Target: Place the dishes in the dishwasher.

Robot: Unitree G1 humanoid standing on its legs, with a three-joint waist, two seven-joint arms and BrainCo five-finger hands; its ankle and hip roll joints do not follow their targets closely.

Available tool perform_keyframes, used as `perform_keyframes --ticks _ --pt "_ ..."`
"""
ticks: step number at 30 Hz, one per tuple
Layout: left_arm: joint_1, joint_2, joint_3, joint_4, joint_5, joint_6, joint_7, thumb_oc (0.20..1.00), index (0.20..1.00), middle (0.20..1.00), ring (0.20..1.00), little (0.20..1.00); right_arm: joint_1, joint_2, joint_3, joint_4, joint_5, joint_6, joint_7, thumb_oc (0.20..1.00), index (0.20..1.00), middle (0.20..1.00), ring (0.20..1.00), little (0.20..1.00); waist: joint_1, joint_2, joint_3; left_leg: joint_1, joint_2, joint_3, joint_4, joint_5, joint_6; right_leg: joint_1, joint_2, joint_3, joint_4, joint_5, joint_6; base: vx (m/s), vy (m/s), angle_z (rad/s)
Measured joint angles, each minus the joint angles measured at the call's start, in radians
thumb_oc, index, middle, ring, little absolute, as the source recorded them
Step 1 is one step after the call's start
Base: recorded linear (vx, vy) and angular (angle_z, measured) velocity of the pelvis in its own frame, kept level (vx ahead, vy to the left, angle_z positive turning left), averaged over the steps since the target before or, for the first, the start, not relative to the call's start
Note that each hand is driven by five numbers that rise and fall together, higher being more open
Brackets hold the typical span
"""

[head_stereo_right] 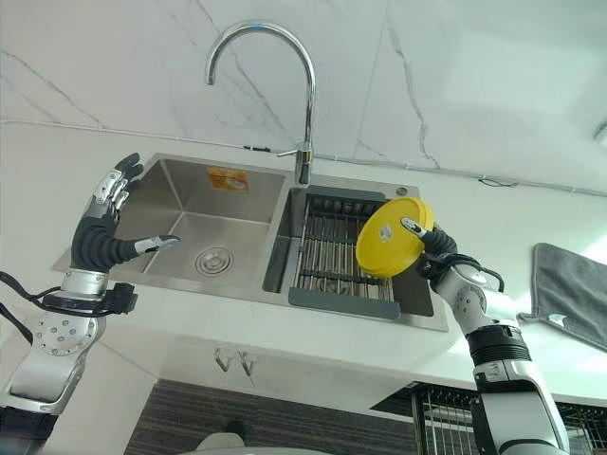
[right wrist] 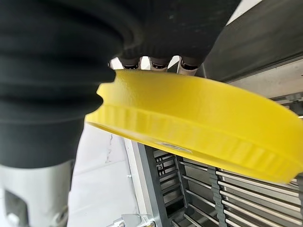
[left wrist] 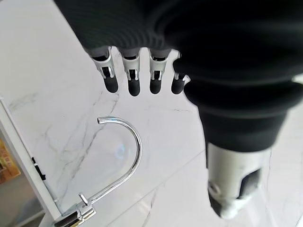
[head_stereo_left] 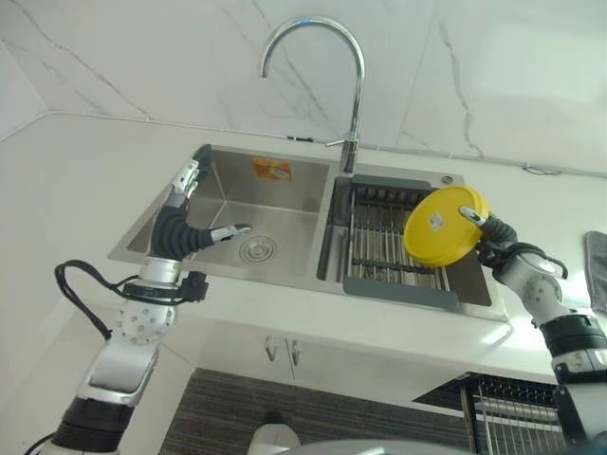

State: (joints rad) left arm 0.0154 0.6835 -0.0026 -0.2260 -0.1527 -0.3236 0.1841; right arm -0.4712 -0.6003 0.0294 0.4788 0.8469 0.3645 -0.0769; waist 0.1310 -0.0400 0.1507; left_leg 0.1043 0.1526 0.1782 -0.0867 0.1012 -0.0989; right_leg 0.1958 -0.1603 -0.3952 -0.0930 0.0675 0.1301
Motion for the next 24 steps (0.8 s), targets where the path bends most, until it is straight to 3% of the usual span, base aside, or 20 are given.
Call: perform_keyframes --ticks 18,19,20,21,24 --pt "-0.029 0.002 0.0 0.01 -0.006 0.008 0.001 1.0 1.0 1.0 1.0 1.0 -0.078 -0.042 0.001 0.121 -0.002 0.022 0.03 1.0 1.0 1.0 1.0 1.0 0.019 -0.004 0.007 0.003 -0.003 -0.007 0.0 0.002 -0.002 0.008 0.002 -0.006 0.0 0.0 -0.001 0.0 0.0 0.0" --pt "-0.029 0.002 0.0 0.01 -0.006 0.008 0.001 1.0 1.0 1.0 1.0 1.0 -0.082 -0.042 0.001 0.136 -0.002 0.022 0.033 0.595 0.595 0.595 0.595 0.595 0.02 -0.004 0.007 0.003 -0.003 -0.007 0.0 0.002 -0.002 0.008 0.002 -0.006 0.0 0.0 -0.001 0.0 0.0 0.0" --pt "-0.029 0.003 0.0 0.01 -0.006 0.009 0.001 1.0 1.0 1.0 1.0 1.0 -0.083 -0.042 0.002 0.143 -0.005 0.023 0.039 0.442 0.442 0.442 0.442 0.442 0.022 -0.005 0.007 0.003 -0.003 -0.007 0.0 0.002 -0.002 0.008 0.002 -0.007 0.0 0.0 -0.001 0.0 0.0 0.0" --pt "-0.029 0.004 0.0 0.01 -0.006 0.009 0.001 1.0 1.0 1.0 1.0 1.0 -0.083 -0.042 0.003 0.143 -0.01 0.023 0.04 0.213 0.213 0.213 0.213 0.213 0.022 -0.005 0.007 0.003 -0.003 -0.008 0.0 0.002 -0.002 0.009 0.002 -0.007 0.0 0.0 -0.001 0.0 0.0 0.0" --pt "-0.029 0.005 0.0 0.01 -0.006 0.01 0.001 1.0 1.0 1.0 1.0 1.0 -0.088 -0.047 0.019 0.144 -0.026 0.022 0.04 0.2 0.2 0.2 0.2 0.2 0.023 -0.005 0.007 0.003 -0.004 -0.008 0.0 0.002 -0.002 0.009 0.002 -0.007 0.0 0.0 -0.001 0.0 0.0 0.0"
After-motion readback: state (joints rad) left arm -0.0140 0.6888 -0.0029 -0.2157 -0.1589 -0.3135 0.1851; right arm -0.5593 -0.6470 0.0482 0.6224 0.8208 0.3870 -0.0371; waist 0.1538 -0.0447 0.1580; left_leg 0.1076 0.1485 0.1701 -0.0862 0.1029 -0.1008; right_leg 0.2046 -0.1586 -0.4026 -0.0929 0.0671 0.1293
